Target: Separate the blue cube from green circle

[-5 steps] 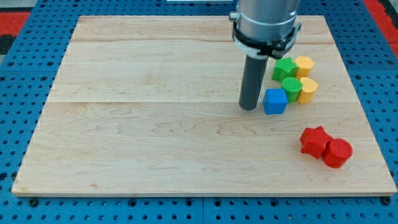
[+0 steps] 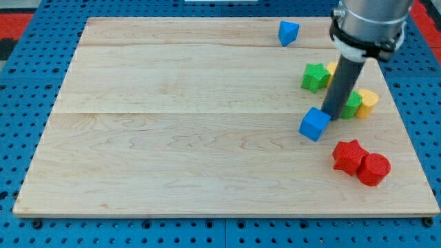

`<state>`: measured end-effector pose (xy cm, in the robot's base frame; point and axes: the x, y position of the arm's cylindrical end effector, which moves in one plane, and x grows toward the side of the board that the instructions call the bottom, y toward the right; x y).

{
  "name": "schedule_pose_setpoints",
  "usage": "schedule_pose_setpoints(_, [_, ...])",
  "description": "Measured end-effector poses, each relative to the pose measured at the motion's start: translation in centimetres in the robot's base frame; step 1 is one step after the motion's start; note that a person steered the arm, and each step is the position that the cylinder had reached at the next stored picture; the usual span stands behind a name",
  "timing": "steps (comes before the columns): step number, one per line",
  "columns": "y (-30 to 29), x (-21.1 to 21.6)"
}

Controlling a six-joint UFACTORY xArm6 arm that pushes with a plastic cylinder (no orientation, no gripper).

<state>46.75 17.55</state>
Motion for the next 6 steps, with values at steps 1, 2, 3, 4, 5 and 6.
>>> schedule_pose_setpoints(1, [-0.6, 2.3])
schedule_pose_setpoints(2, [4.5, 2.2])
schedule_pose_setpoints(3, [10.7, 0.8])
schedule_pose_setpoints(4, [9.3, -1.6])
schedule_pose_setpoints(5, [0.9, -4.0])
schedule_pose_setpoints(6, [-0.5, -5.2])
